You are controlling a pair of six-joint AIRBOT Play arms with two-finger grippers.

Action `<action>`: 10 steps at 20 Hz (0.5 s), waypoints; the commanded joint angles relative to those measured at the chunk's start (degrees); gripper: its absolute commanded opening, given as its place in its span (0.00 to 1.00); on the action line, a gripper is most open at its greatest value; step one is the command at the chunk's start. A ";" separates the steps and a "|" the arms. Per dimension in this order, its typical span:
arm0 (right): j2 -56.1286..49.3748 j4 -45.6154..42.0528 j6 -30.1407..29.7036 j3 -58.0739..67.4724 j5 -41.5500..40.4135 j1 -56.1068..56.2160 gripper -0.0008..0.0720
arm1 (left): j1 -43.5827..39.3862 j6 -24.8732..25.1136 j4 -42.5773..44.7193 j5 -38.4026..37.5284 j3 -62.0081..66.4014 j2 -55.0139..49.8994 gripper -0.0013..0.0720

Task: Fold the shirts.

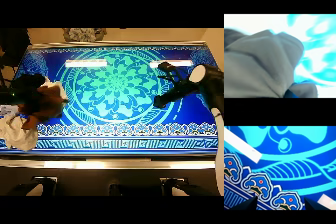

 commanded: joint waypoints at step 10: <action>21.42 -8.98 1.55 0.02 16.68 0.04 0.92 | -42.71 -2.16 -8.46 12.74 -7.45 -11.78 0.06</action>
